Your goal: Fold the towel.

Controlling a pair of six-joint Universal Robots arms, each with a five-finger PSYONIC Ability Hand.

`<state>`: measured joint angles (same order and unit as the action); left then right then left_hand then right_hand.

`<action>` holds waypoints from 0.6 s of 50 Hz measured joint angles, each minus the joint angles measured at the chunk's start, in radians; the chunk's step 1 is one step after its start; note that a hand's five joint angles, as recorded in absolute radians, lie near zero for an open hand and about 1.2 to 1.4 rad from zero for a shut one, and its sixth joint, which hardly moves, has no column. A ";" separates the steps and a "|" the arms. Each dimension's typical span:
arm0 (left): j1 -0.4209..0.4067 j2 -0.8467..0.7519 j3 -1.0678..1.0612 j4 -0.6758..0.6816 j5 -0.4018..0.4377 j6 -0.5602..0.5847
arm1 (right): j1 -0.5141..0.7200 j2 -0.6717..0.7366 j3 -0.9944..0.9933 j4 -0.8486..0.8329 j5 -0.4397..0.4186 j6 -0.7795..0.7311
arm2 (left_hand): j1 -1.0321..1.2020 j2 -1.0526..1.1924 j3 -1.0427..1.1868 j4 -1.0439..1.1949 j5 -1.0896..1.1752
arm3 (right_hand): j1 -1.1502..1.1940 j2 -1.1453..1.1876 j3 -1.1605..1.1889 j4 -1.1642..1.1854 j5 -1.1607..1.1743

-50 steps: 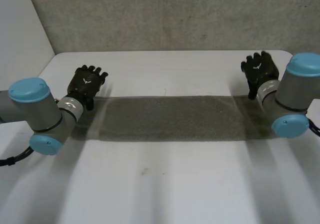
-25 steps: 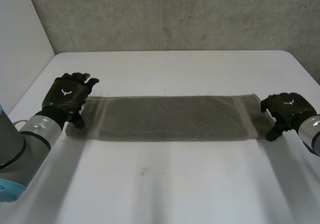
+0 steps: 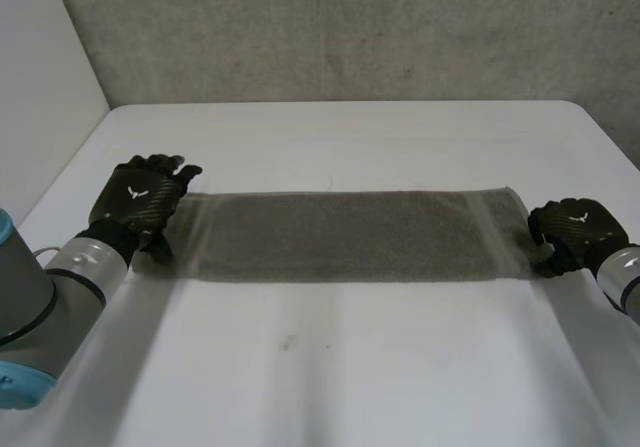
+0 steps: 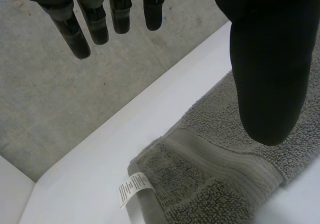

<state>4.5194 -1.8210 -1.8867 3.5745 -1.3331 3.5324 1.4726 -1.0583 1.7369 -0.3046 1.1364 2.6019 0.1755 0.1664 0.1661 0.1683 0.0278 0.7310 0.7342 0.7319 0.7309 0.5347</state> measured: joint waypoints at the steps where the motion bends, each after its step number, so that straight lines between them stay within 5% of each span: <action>1: 0.000 0.000 0.000 0.000 0.000 0.000 | 0.001 0.003 0.000 0.001 0.000 -0.003 | 0.000 0.000 0.000 0.000 0.000 | 0.000 0.000 0.000 0.000 0.000; 9: 0.002 -0.001 0.000 -0.003 0.000 0.000 | 0.006 0.028 -0.004 0.007 0.003 -0.043 | 0.000 0.000 0.000 0.000 0.000 | -0.005 0.008 0.002 -0.002 0.008; 12: 0.002 -0.001 0.000 -0.003 0.000 0.000 | 0.005 0.033 -0.010 0.004 0.010 -0.050 | 0.000 0.000 0.000 0.000 0.000 | 0.323 0.372 0.372 0.375 0.352; 14: 0.003 -0.001 0.000 -0.003 0.000 0.000 | 0.003 0.035 -0.015 0.003 0.014 -0.052 | 0.000 0.000 0.000 0.000 0.000 | 0.327 0.426 0.428 0.432 0.384; 30: 0.003 0.003 -0.017 -0.005 -0.001 0.000 | -0.190 -0.013 -0.112 0.054 0.158 -0.154 | 0.000 -0.001 0.000 0.000 0.000 | 0.327 0.440 0.455 0.465 0.391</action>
<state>4.5220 -1.8178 -1.9038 3.5695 -1.3340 3.5326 1.2830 -1.0711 1.6253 -0.2505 1.2943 2.4476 0.1755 0.1658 0.1661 0.1683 0.0278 1.0578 1.1740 1.1874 1.1962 0.9259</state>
